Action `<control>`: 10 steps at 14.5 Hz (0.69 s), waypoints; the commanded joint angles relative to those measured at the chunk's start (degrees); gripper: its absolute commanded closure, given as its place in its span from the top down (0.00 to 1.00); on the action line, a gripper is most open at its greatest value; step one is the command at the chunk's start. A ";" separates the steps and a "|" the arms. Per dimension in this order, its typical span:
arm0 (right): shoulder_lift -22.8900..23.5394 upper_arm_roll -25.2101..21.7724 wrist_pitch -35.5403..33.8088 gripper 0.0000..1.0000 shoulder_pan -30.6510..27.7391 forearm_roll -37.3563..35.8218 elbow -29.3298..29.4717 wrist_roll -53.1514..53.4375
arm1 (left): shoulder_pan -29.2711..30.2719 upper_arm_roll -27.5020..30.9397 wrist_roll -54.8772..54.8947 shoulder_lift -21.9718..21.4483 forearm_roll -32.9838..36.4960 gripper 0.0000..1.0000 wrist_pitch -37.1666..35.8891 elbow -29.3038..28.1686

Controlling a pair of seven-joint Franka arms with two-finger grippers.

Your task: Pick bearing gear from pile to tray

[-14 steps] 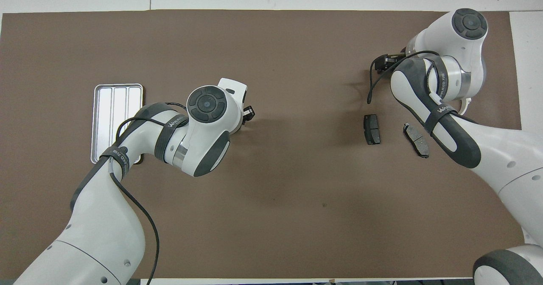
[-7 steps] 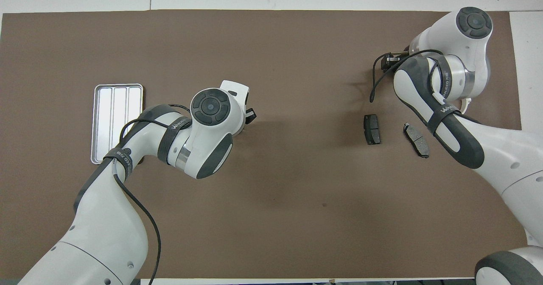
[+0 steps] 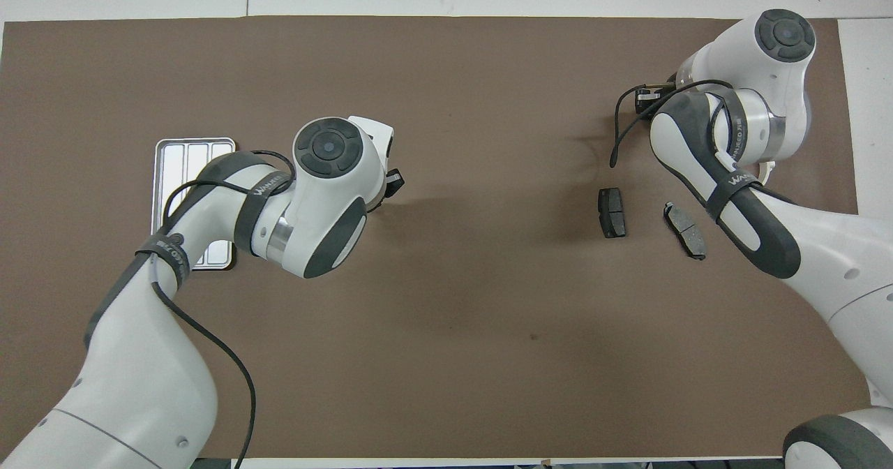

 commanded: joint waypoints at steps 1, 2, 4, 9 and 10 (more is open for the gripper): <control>0.29 0.67 0.24 0.00 -0.88 -0.62 -1.23 0.65 | 7.22 -0.27 14.26 -7.78 0.81 0.12 -6.03 -4.63; 0.20 0.67 -0.28 0.00 -0.88 -0.62 -1.05 0.65 | 9.33 -0.27 20.42 -8.58 0.81 0.12 -7.01 -5.42; -0.85 0.67 -4.74 0.00 -0.27 -0.71 0.52 0.74 | 13.99 -0.27 32.29 -9.29 0.81 0.12 -6.40 -7.53; -5.59 1.29 -30.04 0.00 8.33 0.61 10.79 11.75 | 22.26 -0.27 50.53 -11.92 0.63 0.12 1.66 -16.30; -6.21 2.07 -33.21 0.00 10.96 1.83 12.38 18.42 | 23.14 -0.27 51.85 -12.45 0.63 0.12 3.95 -18.51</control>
